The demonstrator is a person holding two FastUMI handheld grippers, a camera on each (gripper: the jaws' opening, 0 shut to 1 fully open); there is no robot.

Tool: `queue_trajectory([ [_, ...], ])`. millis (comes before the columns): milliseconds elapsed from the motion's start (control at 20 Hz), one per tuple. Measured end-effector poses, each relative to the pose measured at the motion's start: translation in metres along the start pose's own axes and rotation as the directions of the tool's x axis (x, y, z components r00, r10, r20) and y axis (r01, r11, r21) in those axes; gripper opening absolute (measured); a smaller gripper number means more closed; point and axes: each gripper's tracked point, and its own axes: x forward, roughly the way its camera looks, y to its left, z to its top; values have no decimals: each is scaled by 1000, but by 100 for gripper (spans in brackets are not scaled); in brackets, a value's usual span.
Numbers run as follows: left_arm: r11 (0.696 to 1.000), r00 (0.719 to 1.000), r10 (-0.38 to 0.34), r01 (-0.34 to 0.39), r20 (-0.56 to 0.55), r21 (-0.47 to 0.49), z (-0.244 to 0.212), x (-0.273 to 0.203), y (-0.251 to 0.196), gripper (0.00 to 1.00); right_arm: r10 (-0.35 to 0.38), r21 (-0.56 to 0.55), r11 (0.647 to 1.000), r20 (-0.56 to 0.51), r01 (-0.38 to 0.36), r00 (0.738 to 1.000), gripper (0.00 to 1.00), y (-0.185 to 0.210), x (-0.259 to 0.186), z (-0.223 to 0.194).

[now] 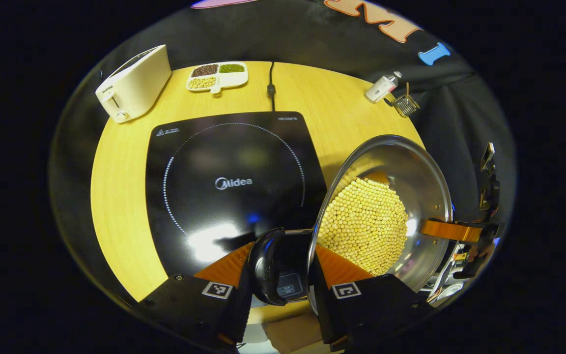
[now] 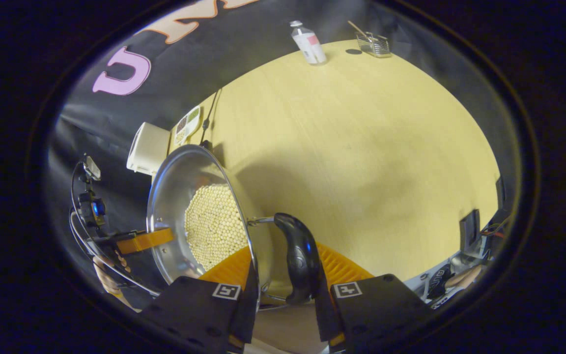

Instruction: First push the handle of the pot to place it horizontally, then grasp the pot with both hands and set it on the induction cooktop.

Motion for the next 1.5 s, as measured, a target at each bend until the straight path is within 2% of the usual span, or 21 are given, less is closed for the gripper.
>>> queue_trajectory([
  [100,1000,1000,12,-12,9,0,0,-5,15,59,1,-7,1000,1,-1,1000,54,15,6,-4],
  [150,1000,1000,18,-18,15,-4,0,-8,24,59,4,-16,1000,3,-4,1000,48,22,9,-4],
  [200,1000,999,26,-26,23,-11,0,-11,32,59,11,-22,1000,4,-11,1000,48,30,14,-4],
  [250,999,999,36,-35,32,-18,1,-14,41,59,19,-27,999,4,-19,1000,54,41,17,-4],
  [350,998,997,61,-60,53,-25,3,-22,59,59,39,-38,999,2,-39,999,54,60,27,-3],
  [400,997,995,76,-75,64,-28,4,-27,69,59,51,-41,998,-1,-51,999,48,69,33,-3],
  [450,996,993,91,-89,76,-30,5,-31,78,59,63,-42,997,-5,-63,998,48,78,39,-3],
  [500,994,990,107,-105,86,-33,8,-34,87,59,75,-38,996,-7,-75,997,54,87,44,-3],
  [800,984,975,169,-159,142,-81,17,-39,123,59,151,1,988,47,-152,987,53,125,72,19],
  [950,979,969,188,-173,158,-103,23,-33,135,59,178,5,984,69,-179,982,53,136,85,31],
  [1250,974,956,222,-209,191,-82,41,-28,150,59,208,22,977,84,-210,975,53,148,101,40],
  [1300,974,955,226,-214,195,-78,44,-29,151,59,212,25,976,86,-215,973,46,149,103,41],
  [1400,972,951,235,-224,200,-75,47,-27,155,59,218,32,975,83,-221,973,46,151,108,42],
  [1450,971,950,238,-227,201,-78,48,-26,156,59,218,37,974,81,-222,972,53,152,108,41],
  [1500,970,950,239,-227,200,-81,48,-24,158,59,221,42,973,84,-225,972,53,153,107,42],
])
